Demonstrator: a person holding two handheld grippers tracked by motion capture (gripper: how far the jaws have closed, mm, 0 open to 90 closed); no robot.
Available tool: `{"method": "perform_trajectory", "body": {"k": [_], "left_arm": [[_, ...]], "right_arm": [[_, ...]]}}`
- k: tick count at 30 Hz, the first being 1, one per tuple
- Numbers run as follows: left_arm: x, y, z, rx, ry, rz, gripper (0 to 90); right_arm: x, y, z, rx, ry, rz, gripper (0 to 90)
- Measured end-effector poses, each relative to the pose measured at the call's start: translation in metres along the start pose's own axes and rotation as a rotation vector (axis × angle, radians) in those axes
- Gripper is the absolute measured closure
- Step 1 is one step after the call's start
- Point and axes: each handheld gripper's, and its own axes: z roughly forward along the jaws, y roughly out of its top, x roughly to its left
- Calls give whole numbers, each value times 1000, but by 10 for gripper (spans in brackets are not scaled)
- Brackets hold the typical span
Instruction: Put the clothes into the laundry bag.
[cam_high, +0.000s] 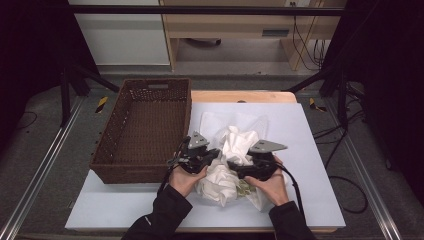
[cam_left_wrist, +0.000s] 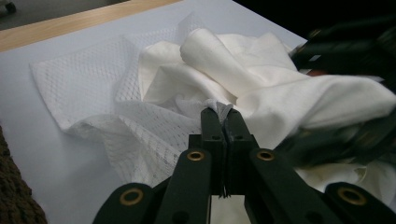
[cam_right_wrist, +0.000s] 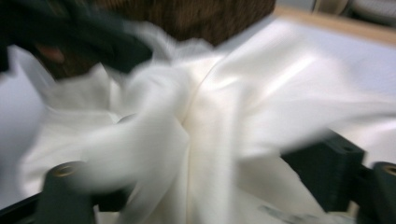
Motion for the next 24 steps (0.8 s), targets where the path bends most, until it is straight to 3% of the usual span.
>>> {"method": "perform_trajectory", "body": {"k": [2,3,5,6,7,8,9,18,21,24], "left_arm": [[-1,0,-1,12,9,18,894],[-2,-1,1,20,22,27,894],[0,-4,3,21,22,19,894],[2,-4,3,15,21,10,894],[4,-4,2,3,17,-3,894],[7,-3,1,-8,13,-23,894],[10,-2,-1,-16,17,-34,894],[15,-1,-8,-25,59,-34,894],[17,-2,-6,-21,63,-37,892],[17,-3,-3,-6,60,-25,889]], "right_arm": [[4,-8,25,109,-51,-36,185],[4,-11,30,127,-60,-32,202],[3,-12,31,161,-69,-32,353],[2,-12,28,186,-78,-51,535],[1,-12,22,210,-94,-64,659],[-3,-13,16,223,-93,-52,711],[-7,-16,7,221,-77,-7,734],[-28,-40,-65,198,-135,17,754],[-31,-47,-70,198,-133,31,752],[-26,-49,-62,206,-146,0,713]]}}
